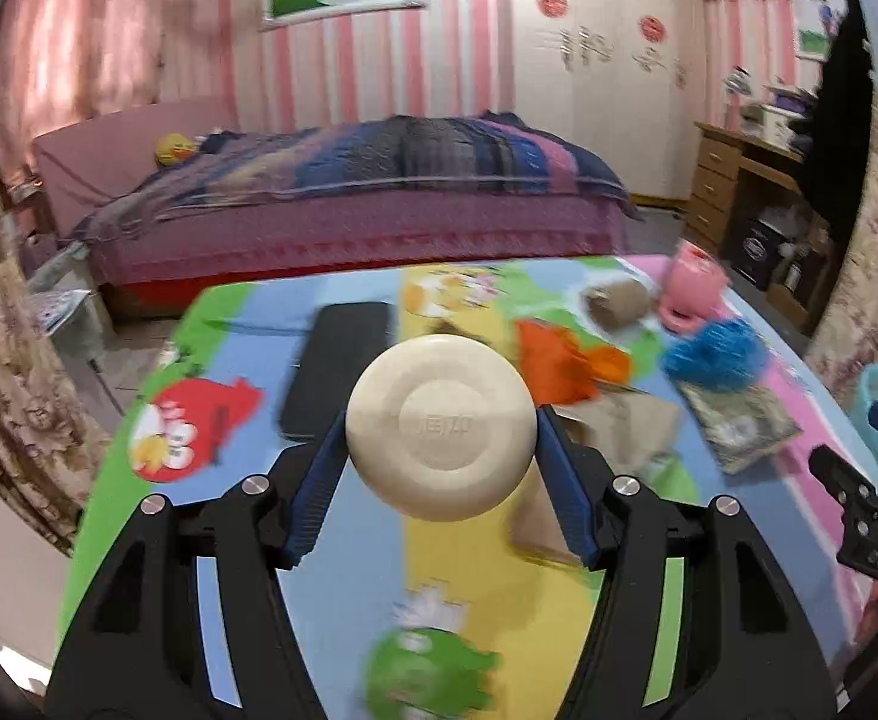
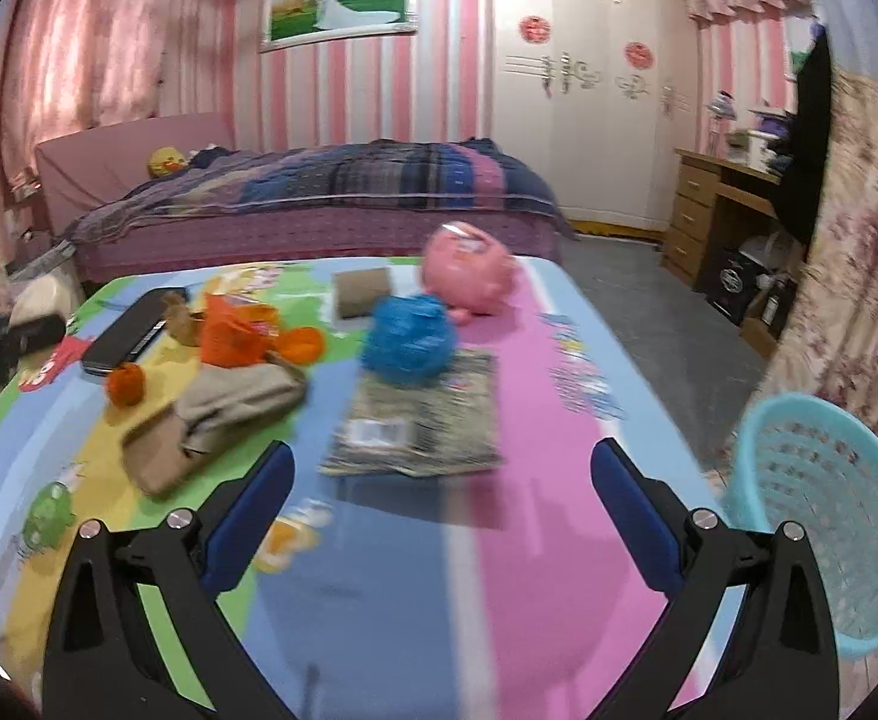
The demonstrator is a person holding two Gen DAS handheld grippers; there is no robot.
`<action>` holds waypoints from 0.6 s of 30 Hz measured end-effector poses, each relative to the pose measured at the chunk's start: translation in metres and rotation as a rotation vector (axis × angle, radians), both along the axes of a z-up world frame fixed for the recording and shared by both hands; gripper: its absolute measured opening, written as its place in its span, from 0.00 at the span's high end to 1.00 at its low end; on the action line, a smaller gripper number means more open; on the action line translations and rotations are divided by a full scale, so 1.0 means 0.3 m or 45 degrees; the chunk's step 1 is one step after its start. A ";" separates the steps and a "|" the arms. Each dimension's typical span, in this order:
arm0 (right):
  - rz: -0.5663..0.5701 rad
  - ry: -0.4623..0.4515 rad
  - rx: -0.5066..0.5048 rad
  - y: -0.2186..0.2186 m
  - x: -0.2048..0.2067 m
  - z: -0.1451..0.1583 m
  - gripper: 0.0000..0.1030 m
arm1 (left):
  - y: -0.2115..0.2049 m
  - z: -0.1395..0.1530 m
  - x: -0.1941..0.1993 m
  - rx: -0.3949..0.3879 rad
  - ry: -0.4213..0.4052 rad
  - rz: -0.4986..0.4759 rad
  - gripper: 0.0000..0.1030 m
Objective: Collect trash
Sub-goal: 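Return both tools to the table and grasp the white round soap with the left tool, then grasp the beige cloth with the right tool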
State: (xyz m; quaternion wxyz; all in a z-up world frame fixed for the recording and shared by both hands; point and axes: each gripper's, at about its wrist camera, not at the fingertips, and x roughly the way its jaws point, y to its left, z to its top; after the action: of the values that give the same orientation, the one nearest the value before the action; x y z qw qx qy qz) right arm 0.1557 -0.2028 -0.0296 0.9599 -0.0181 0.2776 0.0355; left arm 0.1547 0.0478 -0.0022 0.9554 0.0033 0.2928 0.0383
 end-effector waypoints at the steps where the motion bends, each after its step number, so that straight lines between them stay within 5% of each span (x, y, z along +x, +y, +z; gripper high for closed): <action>1: 0.011 0.003 -0.005 0.020 0.006 -0.002 0.06 | 0.042 -0.008 0.004 -0.036 0.012 0.038 0.41; 8: 0.080 0.045 -0.004 0.173 0.101 -0.032 0.06 | 0.187 -0.014 0.038 -0.126 0.035 0.136 0.41; 16: 0.113 0.203 -0.003 0.303 0.240 -0.099 0.08 | 0.202 -0.043 0.080 -0.178 0.064 0.119 0.41; 18: 0.131 0.236 -0.012 0.319 0.261 -0.114 0.24 | 0.201 -0.043 0.079 -0.177 0.061 0.112 0.41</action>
State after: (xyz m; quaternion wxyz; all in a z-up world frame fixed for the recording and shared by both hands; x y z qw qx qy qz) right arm 0.2341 -0.1071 -0.0638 0.9269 -0.0334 0.3641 0.0850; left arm 0.1784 0.1082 -0.0150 0.9434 -0.0750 0.3174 0.0595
